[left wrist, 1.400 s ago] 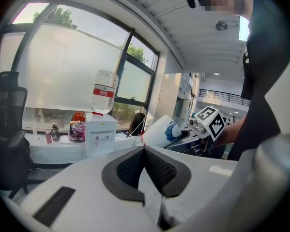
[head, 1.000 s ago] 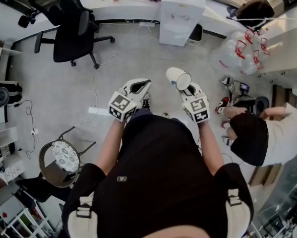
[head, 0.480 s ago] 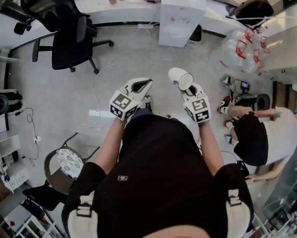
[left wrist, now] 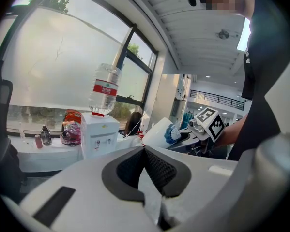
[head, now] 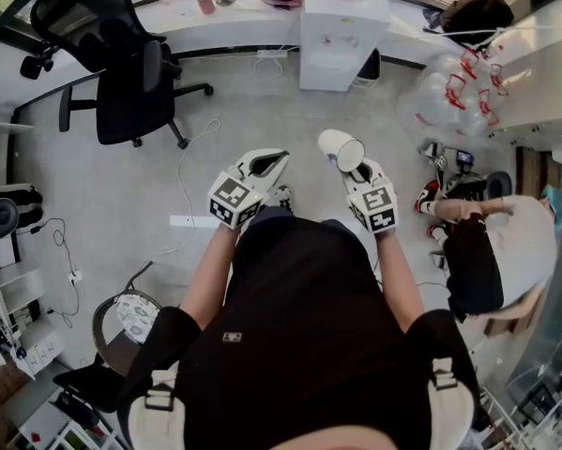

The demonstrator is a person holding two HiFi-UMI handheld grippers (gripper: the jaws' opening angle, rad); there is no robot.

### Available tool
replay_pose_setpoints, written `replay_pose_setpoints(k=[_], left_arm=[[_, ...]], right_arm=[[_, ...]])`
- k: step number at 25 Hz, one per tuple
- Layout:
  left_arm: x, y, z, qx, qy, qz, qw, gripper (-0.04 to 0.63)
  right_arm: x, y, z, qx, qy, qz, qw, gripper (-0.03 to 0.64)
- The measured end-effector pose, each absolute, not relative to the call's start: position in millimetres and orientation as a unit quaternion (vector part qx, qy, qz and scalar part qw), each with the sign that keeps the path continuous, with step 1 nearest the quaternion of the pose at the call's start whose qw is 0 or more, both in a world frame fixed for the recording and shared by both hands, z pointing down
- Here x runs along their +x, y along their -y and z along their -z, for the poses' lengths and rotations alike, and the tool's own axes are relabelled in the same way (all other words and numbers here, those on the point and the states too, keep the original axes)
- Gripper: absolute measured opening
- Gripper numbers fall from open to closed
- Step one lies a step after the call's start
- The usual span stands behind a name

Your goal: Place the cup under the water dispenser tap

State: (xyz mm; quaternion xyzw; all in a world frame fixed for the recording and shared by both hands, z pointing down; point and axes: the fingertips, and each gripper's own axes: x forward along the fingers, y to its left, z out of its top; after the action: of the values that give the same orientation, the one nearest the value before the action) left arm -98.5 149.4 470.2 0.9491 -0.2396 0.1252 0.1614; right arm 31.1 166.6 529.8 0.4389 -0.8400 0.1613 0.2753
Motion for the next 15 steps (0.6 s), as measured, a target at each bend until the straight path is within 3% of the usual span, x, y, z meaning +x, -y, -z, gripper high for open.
replay_pose_setpoints(k=[15], left_arm=[[-130.3, -124.9, -474.1, 0.956, 0.215, -0.129, 0.153, -0.001]], right_arm=[[-4.9, -145.0, -534.3, 0.457, 0.833, -0.168, 0.264, 0.041]])
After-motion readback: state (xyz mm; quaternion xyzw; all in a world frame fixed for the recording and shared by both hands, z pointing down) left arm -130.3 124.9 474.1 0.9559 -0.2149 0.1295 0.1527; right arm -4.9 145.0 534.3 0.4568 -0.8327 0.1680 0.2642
